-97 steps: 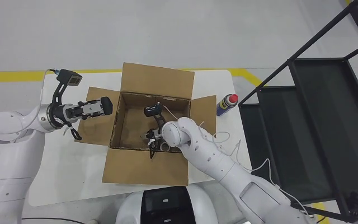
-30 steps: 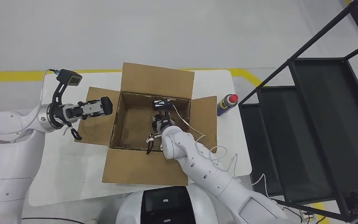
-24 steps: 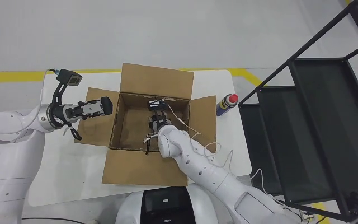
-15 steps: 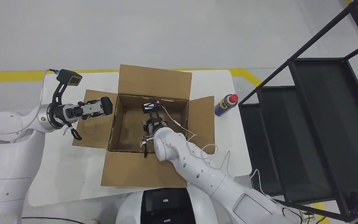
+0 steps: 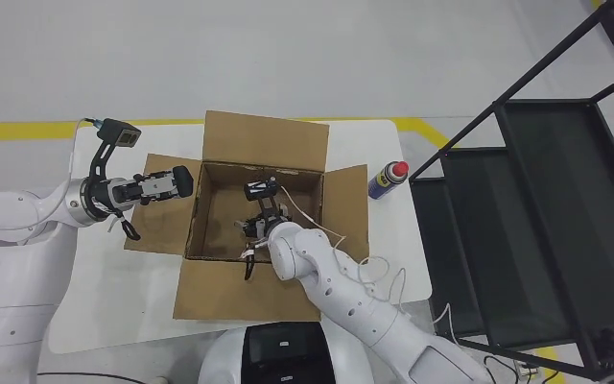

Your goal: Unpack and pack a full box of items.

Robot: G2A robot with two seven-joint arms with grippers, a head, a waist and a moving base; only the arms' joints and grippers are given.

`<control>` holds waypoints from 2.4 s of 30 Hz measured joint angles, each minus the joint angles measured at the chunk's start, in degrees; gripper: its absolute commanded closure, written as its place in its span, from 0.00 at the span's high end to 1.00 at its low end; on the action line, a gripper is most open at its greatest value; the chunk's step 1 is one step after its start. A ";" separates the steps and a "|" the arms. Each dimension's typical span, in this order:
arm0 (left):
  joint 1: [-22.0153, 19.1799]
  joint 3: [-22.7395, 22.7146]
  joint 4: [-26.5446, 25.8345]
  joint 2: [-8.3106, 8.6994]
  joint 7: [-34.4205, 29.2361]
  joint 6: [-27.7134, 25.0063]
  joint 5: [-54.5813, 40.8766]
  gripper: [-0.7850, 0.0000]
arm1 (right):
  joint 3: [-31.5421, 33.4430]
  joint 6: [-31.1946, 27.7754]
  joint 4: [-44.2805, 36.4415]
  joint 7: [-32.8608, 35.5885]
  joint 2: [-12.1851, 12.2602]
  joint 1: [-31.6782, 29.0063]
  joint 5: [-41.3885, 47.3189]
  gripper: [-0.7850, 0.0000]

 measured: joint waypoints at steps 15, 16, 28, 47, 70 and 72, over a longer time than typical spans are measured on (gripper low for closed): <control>0.00 0.00 0.00 0.00 0.00 0.00 0.00 1.00 | -2.32 2.41 11.79 1.12 -2.63 6.52 4.25 0.10; 0.00 0.00 0.00 0.00 0.00 0.00 0.00 1.00 | -2.56 2.87 12.23 1.15 -2.85 6.80 4.36 0.00; 0.00 0.00 0.00 0.00 0.00 0.00 0.00 1.00 | -1.48 5.02 10.12 1.49 -3.21 5.86 5.14 0.00; 0.00 0.00 0.00 0.00 0.00 0.00 0.00 1.00 | -0.64 6.87 -17.72 4.20 -0.35 -7.37 -13.49 0.00; 0.00 0.00 0.00 0.00 0.00 0.00 0.00 1.00 | 1.26 4.93 -19.71 2.77 0.02 -8.97 -13.98 0.00; 0.00 0.00 0.00 0.00 0.00 0.00 0.00 1.00 | 1.26 4.93 -19.71 2.77 0.02 -8.97 -13.98 0.00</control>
